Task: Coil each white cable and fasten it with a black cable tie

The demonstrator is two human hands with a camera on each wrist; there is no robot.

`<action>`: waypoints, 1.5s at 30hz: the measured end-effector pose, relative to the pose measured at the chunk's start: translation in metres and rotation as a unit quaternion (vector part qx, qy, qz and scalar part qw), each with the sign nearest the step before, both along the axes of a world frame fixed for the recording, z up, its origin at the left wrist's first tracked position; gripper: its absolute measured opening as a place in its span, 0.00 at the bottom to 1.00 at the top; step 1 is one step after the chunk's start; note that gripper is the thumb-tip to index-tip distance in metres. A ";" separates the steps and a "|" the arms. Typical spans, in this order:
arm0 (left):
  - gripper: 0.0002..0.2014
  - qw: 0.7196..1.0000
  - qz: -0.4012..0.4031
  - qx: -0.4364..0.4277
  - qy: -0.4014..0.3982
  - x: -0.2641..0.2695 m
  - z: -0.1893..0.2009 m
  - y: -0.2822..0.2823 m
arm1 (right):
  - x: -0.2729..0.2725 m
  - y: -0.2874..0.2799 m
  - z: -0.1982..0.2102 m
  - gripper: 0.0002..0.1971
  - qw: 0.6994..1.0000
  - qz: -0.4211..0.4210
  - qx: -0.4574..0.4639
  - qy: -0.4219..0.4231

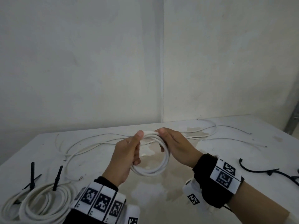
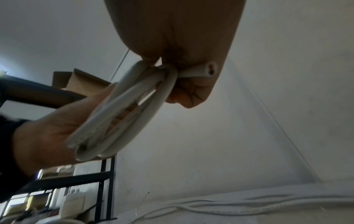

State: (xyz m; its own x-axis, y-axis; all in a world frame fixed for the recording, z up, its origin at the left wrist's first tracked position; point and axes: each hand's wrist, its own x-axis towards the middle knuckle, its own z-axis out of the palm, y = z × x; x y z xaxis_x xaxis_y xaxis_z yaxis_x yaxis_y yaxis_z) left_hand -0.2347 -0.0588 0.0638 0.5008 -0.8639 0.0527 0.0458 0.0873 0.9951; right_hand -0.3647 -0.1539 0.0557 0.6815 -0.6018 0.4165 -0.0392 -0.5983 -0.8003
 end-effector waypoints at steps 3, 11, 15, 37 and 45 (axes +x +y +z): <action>0.20 0.997 0.035 -0.030 0.058 0.010 0.004 0.002 | -0.006 -0.006 -0.007 0.12 0.998 -0.035 -0.044 0.018; 0.21 0.997 0.048 -0.048 0.041 0.006 0.001 0.003 | 0.002 -0.003 -0.006 0.13 0.995 -0.079 0.058 0.024; 0.21 0.997 0.051 -0.050 0.011 0.006 -0.005 0.002 | 0.005 0.005 0.001 0.23 0.974 0.010 0.222 -0.041; 0.20 0.995 0.078 -0.054 -0.012 0.000 -0.006 -0.007 | 0.003 0.010 0.010 0.13 0.962 0.078 0.245 -0.090; 0.21 0.997 0.036 -0.050 -0.044 -0.005 -0.016 -0.003 | 0.012 0.013 0.010 0.21 0.976 -0.034 0.201 -0.072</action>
